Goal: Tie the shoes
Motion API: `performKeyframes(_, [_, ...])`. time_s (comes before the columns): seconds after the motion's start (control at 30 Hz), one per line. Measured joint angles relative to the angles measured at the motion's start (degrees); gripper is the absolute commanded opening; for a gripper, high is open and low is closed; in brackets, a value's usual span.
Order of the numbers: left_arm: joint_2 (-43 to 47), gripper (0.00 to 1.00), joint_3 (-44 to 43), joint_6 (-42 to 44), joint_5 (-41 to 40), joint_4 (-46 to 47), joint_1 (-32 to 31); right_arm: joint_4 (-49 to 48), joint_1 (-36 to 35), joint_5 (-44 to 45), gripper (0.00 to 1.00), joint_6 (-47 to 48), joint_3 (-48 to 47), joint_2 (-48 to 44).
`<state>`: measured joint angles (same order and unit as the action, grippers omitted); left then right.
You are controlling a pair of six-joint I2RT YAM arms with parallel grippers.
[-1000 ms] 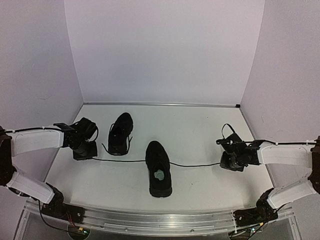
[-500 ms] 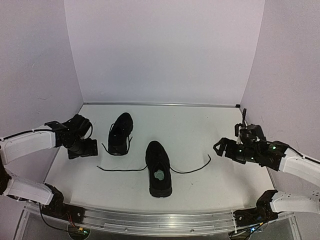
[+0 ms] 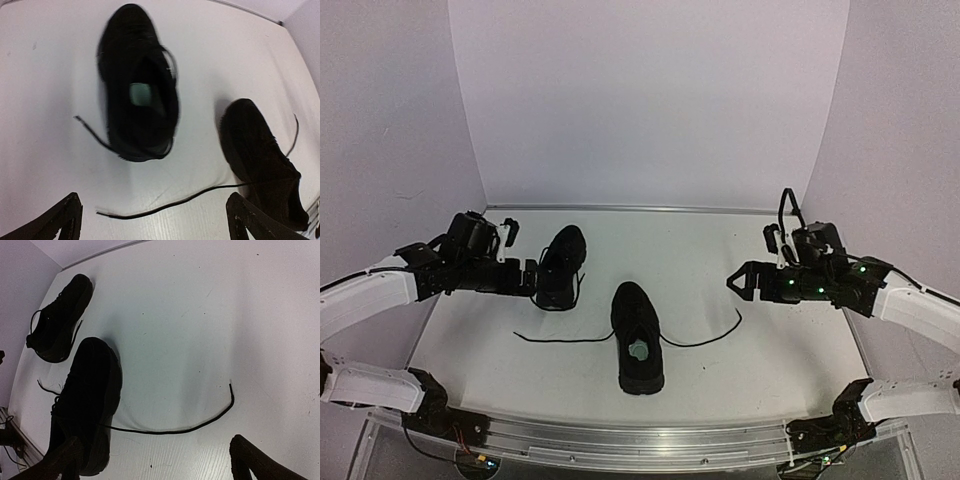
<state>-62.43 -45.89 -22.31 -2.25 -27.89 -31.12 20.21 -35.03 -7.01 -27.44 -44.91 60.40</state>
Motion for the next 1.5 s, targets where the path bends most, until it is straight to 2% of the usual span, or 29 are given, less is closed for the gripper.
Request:
performKeyframes(0.13, [-1.23,0.99,0.95,5.25,3.64,4.62,-6.07,-0.08,0.0,-2.19,0.98,1.99,-0.04,0.02])
performKeyframes(0.23, [-4.74,0.96,1.35,11.05,5.42,8.49,-10.93,-0.32,0.0,-3.86,0.98,2.96,-0.09,-0.16])
performKeyframes(0.4, [-11.96,0.77,6.0,22.35,8.97,17.94,-14.28,-1.33,0.0,-6.25,0.98,3.23,-0.09,-0.2])
performKeyframes(0.5, [-16.22,0.62,8.66,28.48,10.39,23.23,-15.89,-1.89,0.0,-7.58,0.98,3.18,-0.05,-0.18])
performKeyframes(0.6, [-21.02,0.53,9.69,34.06,11.49,28.12,-18.04,-2.92,0.0,-8.57,0.98,3.16,0.24,-0.08])
performKeyframes(0.9, [-27.62,0.5,9.55,46.24,14.33,40.15,-19.16,-4.37,0.0,-10.98,0.98,2.35,2.71,0.65])
performKeyframes(1.23, [-31.79,0.34,8.42,51.37,17.11,42.14,-19.15,-4.77,0.0,-11.58,0.98,1.87,2.87,0.65])
performKeyframes(1.5, [-33.8,0.25,8.25,52.06,17.51,44.95,-19.16,-5.21,0.0,-11.85,0.98,1.77,3.55,0.65])
